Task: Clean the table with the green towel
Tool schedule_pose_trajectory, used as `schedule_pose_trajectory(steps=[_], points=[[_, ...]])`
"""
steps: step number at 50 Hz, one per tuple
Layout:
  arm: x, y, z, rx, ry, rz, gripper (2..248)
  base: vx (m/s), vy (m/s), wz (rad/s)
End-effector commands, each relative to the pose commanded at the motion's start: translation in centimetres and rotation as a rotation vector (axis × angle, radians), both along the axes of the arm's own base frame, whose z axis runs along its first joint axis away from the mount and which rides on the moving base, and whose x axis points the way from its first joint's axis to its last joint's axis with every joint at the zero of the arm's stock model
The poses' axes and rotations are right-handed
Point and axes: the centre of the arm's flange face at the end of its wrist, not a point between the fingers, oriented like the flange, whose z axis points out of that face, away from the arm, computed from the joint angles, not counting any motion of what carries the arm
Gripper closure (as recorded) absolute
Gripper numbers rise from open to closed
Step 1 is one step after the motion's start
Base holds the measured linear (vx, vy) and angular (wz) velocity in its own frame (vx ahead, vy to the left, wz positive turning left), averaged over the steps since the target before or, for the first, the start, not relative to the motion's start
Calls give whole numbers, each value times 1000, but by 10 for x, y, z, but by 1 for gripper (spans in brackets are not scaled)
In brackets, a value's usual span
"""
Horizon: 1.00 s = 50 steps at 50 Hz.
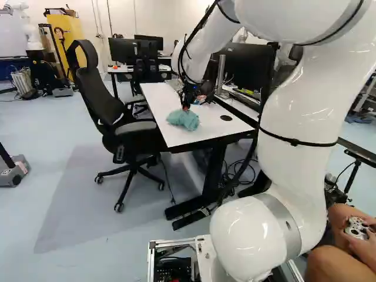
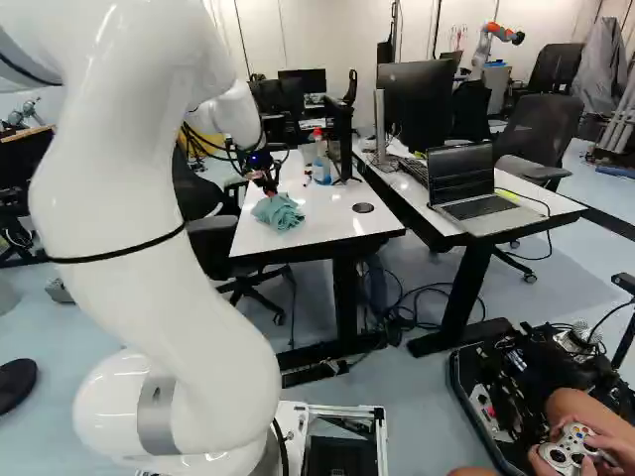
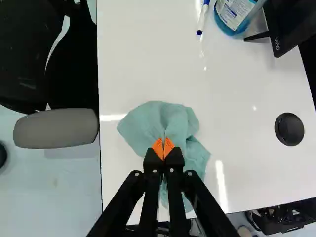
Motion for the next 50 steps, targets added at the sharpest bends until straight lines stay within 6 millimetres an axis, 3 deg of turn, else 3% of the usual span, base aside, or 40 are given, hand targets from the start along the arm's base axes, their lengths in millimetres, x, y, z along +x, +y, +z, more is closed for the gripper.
schedule_pose_trajectory(steps=[29, 50], points=[[-54, -23, 0, -2, 14, -30, 229, 0, 0, 0], [-56, -24, 0, -2, 14, -33, 229, 0, 0, 0]])
